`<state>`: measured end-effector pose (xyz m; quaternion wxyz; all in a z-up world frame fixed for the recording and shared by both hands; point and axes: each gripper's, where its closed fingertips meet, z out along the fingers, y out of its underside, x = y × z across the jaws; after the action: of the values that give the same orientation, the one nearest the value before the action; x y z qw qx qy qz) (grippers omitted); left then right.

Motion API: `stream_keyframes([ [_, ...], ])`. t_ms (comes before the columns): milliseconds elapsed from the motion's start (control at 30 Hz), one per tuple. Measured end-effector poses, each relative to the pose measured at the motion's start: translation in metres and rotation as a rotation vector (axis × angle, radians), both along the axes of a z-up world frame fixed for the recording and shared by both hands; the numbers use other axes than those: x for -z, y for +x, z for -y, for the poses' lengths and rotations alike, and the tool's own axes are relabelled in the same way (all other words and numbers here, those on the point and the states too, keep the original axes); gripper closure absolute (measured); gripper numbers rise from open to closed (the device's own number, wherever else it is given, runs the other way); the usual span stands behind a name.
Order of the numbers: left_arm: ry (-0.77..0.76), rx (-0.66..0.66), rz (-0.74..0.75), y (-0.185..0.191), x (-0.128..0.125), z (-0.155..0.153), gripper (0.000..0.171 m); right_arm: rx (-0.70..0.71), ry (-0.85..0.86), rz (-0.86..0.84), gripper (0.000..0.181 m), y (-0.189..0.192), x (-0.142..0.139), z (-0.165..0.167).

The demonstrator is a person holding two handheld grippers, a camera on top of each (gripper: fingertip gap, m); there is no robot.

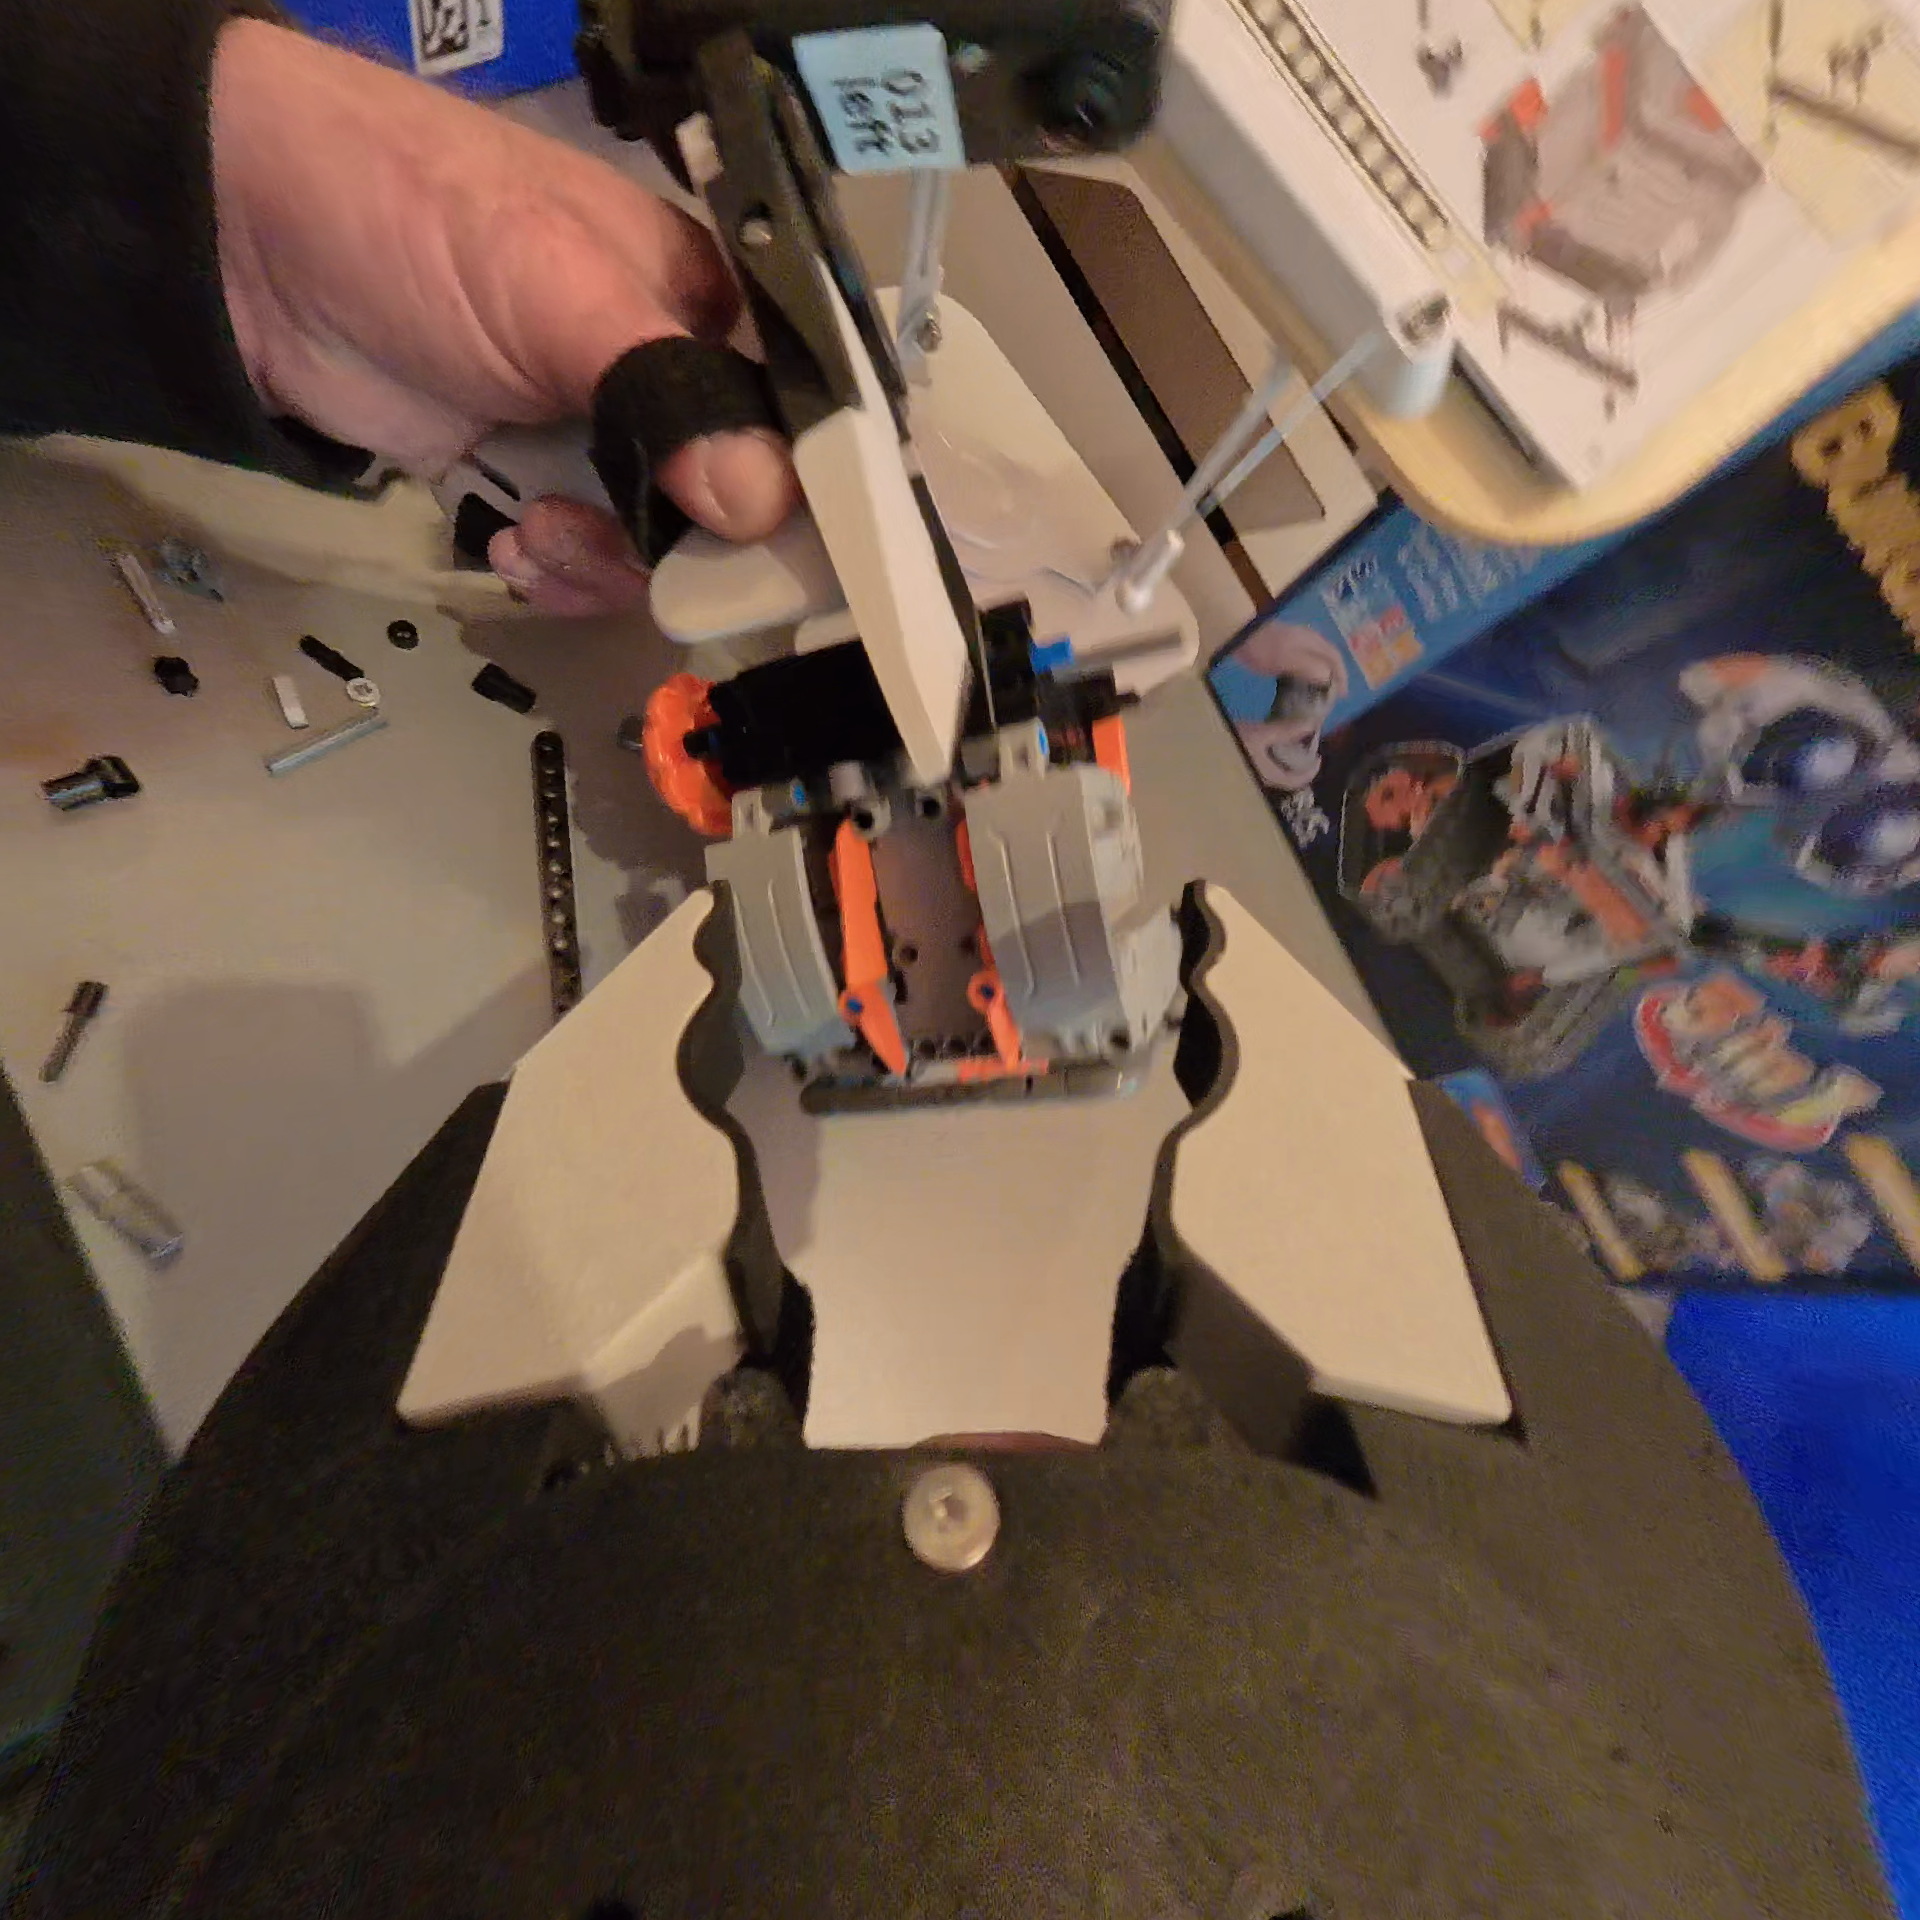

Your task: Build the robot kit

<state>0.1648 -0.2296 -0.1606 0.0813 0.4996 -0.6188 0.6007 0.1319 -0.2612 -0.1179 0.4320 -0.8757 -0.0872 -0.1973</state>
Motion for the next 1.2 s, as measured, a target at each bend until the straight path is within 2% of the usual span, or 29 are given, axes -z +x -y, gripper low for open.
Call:
stream_keyframes([
  [67,0.021,-0.010,0.017,0.002,0.001,-0.002,0.039,0.081,0.025,-0.072,0.099,0.008,0.004,0.016],
  [200,0.061,-0.009,0.038,0.002,0.002,0.001,0.039,0.211,-0.001,-0.187,0.103,0.021,0.034,0.035],
  [300,0.092,0.005,0.047,0.001,0.004,0.005,0.039,0.220,0.013,-0.236,0.116,0.029,0.043,0.035],
  [400,0.161,0.013,0.061,-0.001,0.007,0.009,0.039,0.214,-0.003,-0.264,0.118,0.036,0.049,0.035],
  [500,0.212,0.013,0.061,-0.003,0.010,0.008,0.039,0.172,-0.009,-0.280,0.127,0.039,0.051,0.034],
  [700,0.377,-0.055,0.080,-0.006,0.020,0.013,0.040,0.126,-0.056,-0.311,0.129,0.056,0.063,0.040],
  [767,0.412,-0.076,0.070,-0.009,0.021,0.015,0.047,0.123,-0.058,-0.309,0.139,0.064,0.068,0.042],
  [867,0.427,-0.085,0.073,-0.017,0.023,0.023,0.062,0.120,-0.046,-0.348,0.131,0.073,0.072,0.040],
  [967,0.469,-0.057,0.071,-0.028,0.033,0.032,0.072,0.109,-0.063,-0.322,0.138,0.077,0.075,0.040],
  [1033,0.427,-0.044,0.069,-0.034,0.032,0.037,0.073,0.117,-0.068,-0.338,0.137,0.078,0.074,0.044],
  [1100,0.425,-0.048,0.077,-0.038,0.032,0.033,0.083,0.130,-0.064,-0.344,0.142,0.078,0.070,0.050],
  [1200,0.389,-0.057,0.071,-0.041,0.030,0.029,0.091,0.146,-0.032,-0.428,0.136,0.069,0.065,0.060],
])
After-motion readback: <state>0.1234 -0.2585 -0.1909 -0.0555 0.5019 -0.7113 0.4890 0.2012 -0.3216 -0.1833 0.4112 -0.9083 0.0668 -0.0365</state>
